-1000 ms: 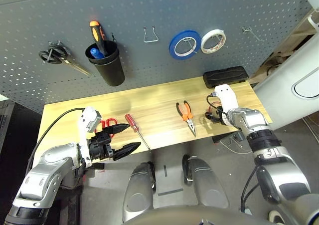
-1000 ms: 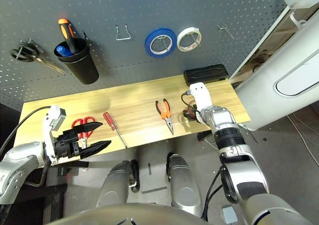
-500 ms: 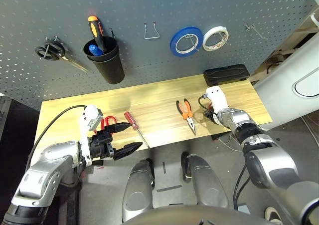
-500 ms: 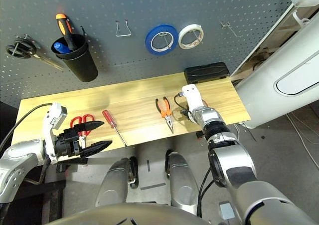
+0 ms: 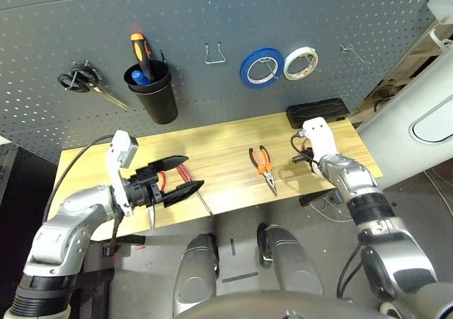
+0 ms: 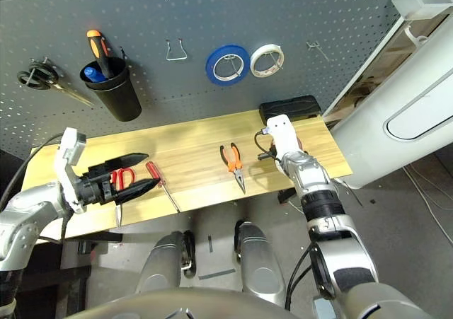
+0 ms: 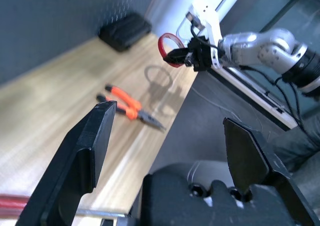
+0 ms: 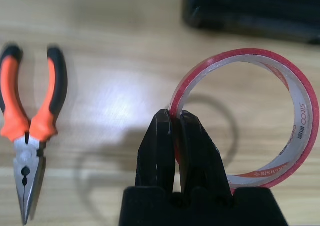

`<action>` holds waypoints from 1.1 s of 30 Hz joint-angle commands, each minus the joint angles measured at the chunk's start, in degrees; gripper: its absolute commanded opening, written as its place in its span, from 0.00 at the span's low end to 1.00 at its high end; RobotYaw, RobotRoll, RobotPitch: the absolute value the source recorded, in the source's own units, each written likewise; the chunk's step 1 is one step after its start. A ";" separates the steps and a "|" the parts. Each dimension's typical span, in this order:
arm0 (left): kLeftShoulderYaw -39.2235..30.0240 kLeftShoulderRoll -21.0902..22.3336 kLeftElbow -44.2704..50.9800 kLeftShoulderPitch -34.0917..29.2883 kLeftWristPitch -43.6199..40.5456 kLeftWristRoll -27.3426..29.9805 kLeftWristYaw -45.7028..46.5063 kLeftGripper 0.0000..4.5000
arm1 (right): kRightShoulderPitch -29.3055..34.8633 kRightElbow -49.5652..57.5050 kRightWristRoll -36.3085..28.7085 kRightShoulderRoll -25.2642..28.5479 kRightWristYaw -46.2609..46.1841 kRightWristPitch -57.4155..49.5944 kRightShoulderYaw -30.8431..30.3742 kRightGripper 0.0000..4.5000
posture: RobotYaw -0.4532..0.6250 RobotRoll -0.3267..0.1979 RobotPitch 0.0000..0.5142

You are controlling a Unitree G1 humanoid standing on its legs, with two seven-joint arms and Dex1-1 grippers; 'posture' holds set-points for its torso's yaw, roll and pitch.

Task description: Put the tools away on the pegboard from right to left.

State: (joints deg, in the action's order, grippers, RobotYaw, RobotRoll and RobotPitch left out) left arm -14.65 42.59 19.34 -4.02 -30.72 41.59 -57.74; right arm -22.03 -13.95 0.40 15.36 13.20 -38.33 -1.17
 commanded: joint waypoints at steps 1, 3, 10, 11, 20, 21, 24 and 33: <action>-2.21 1.32 -1.70 0.05 -0.60 1.89 -2.27 1.00 | 1.57 5.82 -0.13 1.10 -0.49 0.15 1.45 0.00 | 0.41 0.62 0.12; -2.82 0.90 -3.05 0.76 0.64 1.59 -2.39 1.00 | 1.59 7.26 -0.46 1.21 -0.77 1.98 2.14 0.00 | 0.41 0.62 0.12; -5.46 0.14 -5.98 3.34 3.08 2.08 -3.10 1.00 | -1.07 8.69 0.66 2.35 -2.79 10.97 3.50 0.00 | 0.41 0.62 0.09; -5.65 0.19 -6.25 3.72 3.26 2.06 -3.17 1.00 | -1.48 8.39 1.09 2.73 -2.97 12.35 3.19 0.00 | 0.41 0.62 0.09; -5.71 0.73 -4.65 8.10 1.66 2.81 -0.68 1.00 | -6.85 3.21 1.69 3.95 -5.04 19.95 4.03 0.00 | 0.44 0.62 0.07; -5.65 0.82 -4.20 8.30 1.22 3.02 -0.37 1.00 | -7.48 2.65 1.91 4.24 -4.87 20.72 3.85 0.00 | 0.45 0.62 0.07; -5.21 0.83 -3.01 8.94 0.36 3.13 0.66 1.00 | -9.01 0.83 2.34 4.90 -5.08 22.72 3.81 0.00 | 0.46 0.62 0.06; -4.16 0.11 0.88 9.90 -2.32 4.16 4.22 1.00 | -11.68 -4.67 1.87 5.79 -7.25 25.14 6.07 0.00 | 0.46 0.62 0.04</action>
State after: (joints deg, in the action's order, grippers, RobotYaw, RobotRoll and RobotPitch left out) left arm -19.87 42.87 18.76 5.72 -32.25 45.22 -54.03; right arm -33.08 -16.56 2.90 20.92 5.91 -13.71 3.25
